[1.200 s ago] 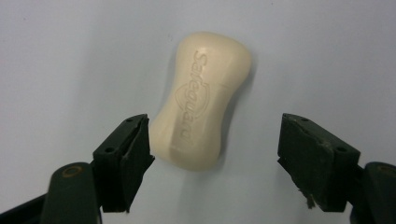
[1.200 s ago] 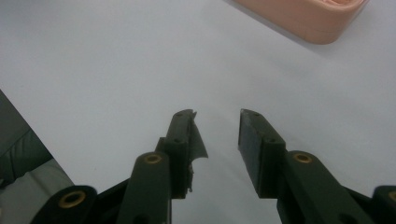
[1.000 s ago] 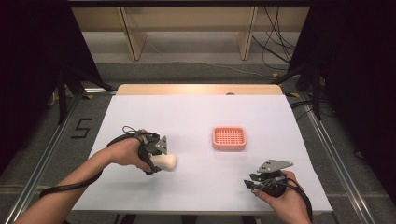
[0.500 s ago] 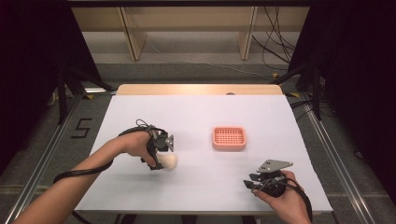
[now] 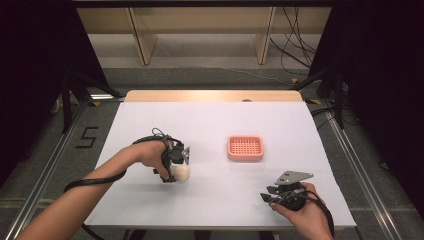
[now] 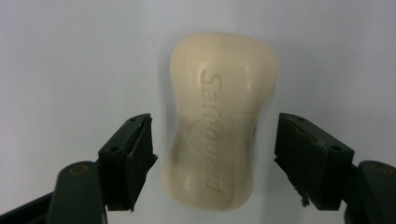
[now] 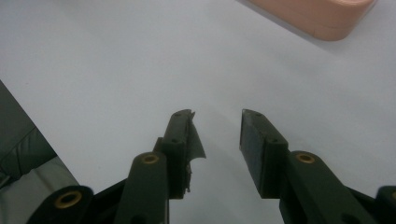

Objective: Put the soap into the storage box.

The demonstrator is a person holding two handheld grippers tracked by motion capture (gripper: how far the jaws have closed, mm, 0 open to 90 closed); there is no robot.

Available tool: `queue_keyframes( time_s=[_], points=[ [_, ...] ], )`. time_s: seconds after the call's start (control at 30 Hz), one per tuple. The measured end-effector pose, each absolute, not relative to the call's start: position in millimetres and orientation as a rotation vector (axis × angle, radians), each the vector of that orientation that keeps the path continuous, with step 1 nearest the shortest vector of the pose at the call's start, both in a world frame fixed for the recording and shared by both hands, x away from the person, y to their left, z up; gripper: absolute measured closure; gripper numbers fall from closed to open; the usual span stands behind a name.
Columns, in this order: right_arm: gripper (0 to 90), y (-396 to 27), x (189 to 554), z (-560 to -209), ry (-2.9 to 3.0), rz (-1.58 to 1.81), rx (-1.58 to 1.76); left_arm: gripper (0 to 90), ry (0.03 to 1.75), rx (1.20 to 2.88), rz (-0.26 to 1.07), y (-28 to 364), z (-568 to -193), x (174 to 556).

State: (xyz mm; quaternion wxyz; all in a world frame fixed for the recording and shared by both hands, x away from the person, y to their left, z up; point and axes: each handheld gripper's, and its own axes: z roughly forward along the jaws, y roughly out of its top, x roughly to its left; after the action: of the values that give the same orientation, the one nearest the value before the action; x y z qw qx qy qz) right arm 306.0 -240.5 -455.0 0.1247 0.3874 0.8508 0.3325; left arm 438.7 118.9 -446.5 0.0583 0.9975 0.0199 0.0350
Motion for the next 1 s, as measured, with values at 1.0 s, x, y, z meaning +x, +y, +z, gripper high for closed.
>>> queue_keyframes(
  time_s=[1.0],
  points=[
    [63.9, -240, 304, -454, 2.484, 0.975, 1.16, 47.0, 0.106, 3.1, 0.062, 107, -454, 441]
  ],
)
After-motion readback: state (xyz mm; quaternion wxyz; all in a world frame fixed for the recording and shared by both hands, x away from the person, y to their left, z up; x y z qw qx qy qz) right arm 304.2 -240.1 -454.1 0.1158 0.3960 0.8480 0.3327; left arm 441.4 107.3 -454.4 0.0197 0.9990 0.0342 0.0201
